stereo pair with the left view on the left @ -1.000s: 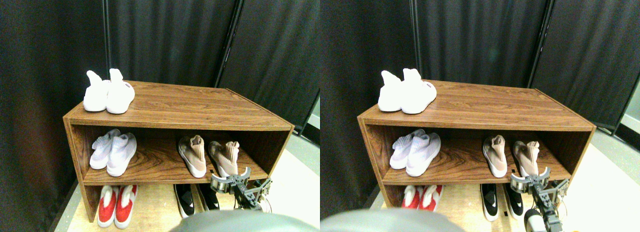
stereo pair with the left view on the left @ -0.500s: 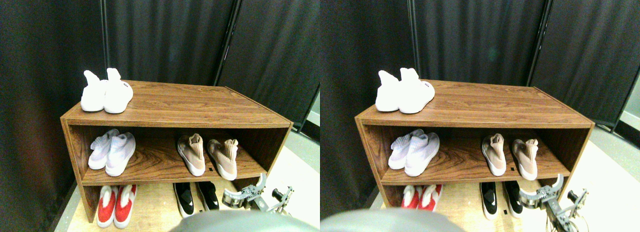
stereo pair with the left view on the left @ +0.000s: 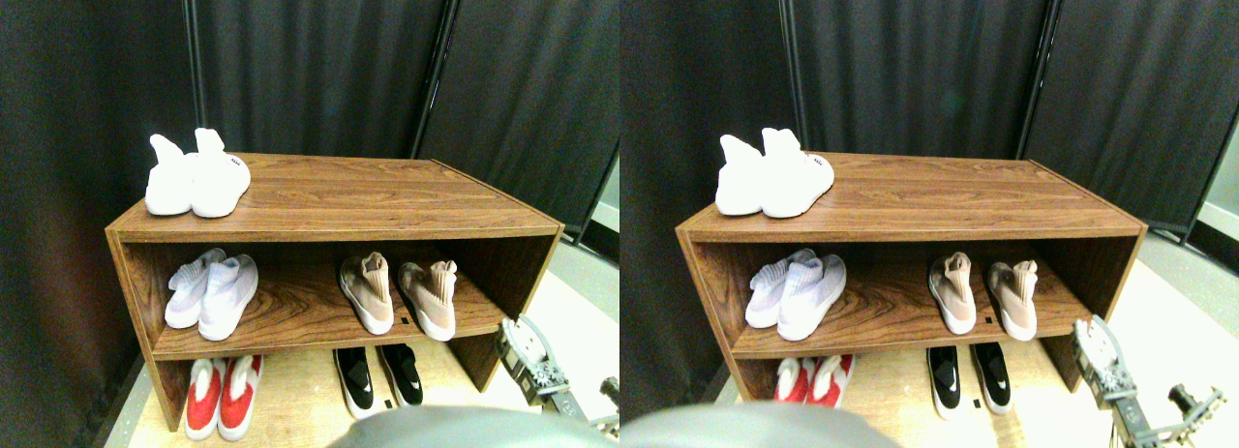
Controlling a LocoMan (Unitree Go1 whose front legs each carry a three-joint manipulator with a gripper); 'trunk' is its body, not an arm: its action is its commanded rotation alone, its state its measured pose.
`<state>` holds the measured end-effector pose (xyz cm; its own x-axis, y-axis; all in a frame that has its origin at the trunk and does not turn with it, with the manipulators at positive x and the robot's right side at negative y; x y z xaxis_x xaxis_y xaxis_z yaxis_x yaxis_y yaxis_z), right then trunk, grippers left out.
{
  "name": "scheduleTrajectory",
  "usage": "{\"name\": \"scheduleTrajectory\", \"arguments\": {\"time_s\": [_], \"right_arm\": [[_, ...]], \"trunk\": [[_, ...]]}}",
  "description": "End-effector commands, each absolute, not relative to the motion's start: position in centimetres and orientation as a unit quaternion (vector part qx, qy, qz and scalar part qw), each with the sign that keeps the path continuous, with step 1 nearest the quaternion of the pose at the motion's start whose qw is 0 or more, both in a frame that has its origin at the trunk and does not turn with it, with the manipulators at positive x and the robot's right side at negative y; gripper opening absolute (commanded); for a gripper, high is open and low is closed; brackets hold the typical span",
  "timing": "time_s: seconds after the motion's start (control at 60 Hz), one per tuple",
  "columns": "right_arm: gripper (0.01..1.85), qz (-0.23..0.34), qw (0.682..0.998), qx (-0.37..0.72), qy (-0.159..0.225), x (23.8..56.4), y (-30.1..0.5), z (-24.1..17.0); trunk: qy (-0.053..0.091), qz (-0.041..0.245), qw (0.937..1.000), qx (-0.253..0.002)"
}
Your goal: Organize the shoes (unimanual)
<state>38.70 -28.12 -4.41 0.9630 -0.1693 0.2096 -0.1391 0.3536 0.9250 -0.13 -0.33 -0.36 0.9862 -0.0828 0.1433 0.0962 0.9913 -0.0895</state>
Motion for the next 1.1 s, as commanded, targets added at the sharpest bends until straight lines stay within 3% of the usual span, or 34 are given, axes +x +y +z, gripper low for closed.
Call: {"name": "scheduleTrajectory", "arguments": {"time_s": [0.017,0.383,0.6,0.9,1.1], "right_arm": [[0.06,-0.002,0.821,0.551,-0.151,39.6,-28.9,-3.5],[0.06,-0.031,0.814,0.562,-0.145,46.2,-31.8,-4.8],[0.06,-0.064,0.812,0.561,-0.148,48.1,-32.1,-6.4],[0.06,-0.06,0.796,0.59,-0.119,49.1,-29.3,-7.3],[0.06,-0.051,0.803,0.584,-0.106,49.9,-28.0,-7.6]], "trunk": [[-0.067,-0.042,0.9954,-0.055],[-0.064,-0.034,0.9958,-0.056],[-0.062,-0.028,0.996,-0.059],[-0.063,-0.011,0.9955,-0.069],[-0.065,-0.001,0.9949,-0.077]]}}
